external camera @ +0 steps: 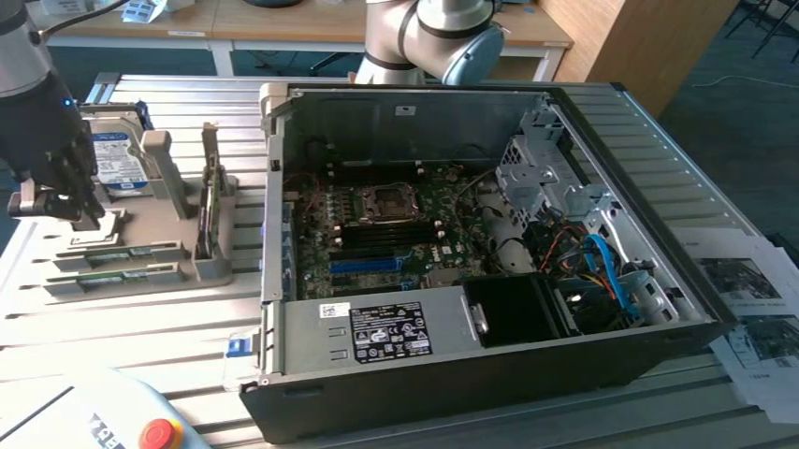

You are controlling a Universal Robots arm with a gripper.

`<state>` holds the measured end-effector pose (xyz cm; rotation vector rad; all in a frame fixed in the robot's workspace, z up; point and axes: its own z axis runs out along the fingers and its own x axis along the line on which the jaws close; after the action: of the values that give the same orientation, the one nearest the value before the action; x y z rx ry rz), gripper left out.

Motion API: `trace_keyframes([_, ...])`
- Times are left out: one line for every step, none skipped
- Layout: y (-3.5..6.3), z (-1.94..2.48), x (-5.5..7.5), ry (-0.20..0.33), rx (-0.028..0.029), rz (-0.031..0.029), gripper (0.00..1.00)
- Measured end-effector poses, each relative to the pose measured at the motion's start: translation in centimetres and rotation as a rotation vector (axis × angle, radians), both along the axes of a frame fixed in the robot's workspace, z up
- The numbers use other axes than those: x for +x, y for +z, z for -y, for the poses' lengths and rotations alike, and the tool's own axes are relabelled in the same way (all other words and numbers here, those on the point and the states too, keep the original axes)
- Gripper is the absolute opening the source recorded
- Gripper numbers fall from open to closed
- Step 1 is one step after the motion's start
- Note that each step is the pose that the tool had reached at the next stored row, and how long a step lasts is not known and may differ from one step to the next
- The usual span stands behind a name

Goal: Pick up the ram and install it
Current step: 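Pick up the ram and move it above insertion slot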

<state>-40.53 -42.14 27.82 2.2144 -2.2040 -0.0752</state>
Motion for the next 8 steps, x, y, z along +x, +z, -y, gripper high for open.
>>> trace_keyframes([0.00, 0.00, 0.00, 0.000, 0.0000, 0.0000, 0.24])
trace_keyframes([-0.01, 0.00, 0.00, 0.000, 0.0000, 0.0001, 0.24])
trace_keyframes([-0.09, 0.00, 0.00, 0.000, 0.0001, 0.0002, 0.24])
trace_keyframes([-0.24, 0.00, -0.01, 0.000, 0.0001, 0.0001, 0.24])
trace_keyframes([-0.43, 0.01, -0.01, 0.000, 0.0001, 0.0004, 0.24])
trace_keyframes([-0.61, 0.01, -0.01, 0.000, 0.0001, 0.0004, 0.24])
trace_keyframes([-0.79, 0.02, -0.01, 0.000, 0.0001, 0.0004, 0.24])
trace_keyframes([-0.97, 0.04, -0.01, 0.000, 0.0001, 0.0005, 0.24])
